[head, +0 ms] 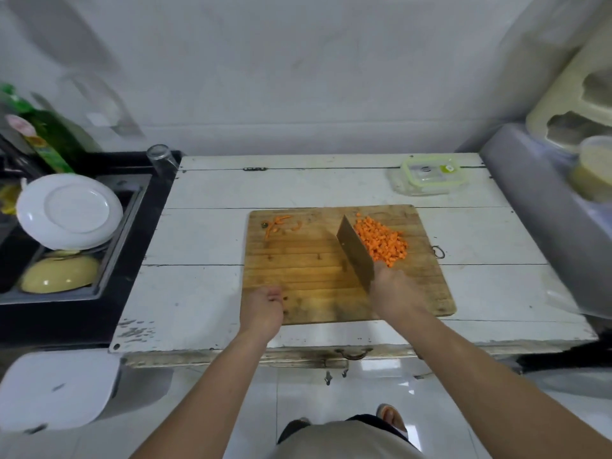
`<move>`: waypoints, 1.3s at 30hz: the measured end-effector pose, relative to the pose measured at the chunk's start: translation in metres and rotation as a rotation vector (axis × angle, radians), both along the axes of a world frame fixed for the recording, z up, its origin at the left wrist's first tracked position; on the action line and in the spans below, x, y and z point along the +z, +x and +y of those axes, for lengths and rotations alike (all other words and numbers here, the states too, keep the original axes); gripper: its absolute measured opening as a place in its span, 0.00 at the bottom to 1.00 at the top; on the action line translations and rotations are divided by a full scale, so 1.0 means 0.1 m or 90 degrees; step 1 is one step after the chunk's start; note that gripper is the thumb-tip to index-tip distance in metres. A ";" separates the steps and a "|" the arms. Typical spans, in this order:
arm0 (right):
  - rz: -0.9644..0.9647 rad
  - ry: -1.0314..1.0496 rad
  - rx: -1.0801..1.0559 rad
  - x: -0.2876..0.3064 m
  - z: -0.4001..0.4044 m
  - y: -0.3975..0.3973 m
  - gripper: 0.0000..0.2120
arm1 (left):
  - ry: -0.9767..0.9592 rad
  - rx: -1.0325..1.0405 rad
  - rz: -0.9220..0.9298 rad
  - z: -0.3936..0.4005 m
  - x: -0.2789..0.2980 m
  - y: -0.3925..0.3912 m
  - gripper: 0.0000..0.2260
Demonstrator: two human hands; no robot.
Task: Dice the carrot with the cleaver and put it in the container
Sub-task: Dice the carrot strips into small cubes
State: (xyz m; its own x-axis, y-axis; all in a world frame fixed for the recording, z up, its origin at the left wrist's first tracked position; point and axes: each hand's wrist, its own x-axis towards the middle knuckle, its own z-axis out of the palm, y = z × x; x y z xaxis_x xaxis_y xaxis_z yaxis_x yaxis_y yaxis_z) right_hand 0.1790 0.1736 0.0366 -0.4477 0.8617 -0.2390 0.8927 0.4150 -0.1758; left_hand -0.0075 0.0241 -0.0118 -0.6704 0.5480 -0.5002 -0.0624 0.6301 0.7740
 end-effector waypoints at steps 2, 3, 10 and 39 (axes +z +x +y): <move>0.007 -0.007 0.022 0.02 0.11 0.04 0.09 | -0.009 -0.016 -0.005 0.01 0.00 -0.01 0.17; 0.014 -0.013 0.038 0.05 0.13 0.06 0.09 | -0.011 -0.027 -0.005 0.02 0.02 -0.02 0.16; -0.017 0.326 0.414 0.19 0.12 0.62 0.17 | 0.187 0.097 0.164 0.23 0.48 0.05 0.12; 0.120 0.362 0.636 -0.18 1.45 1.10 0.14 | 0.082 -0.350 0.385 1.66 0.28 0.66 0.22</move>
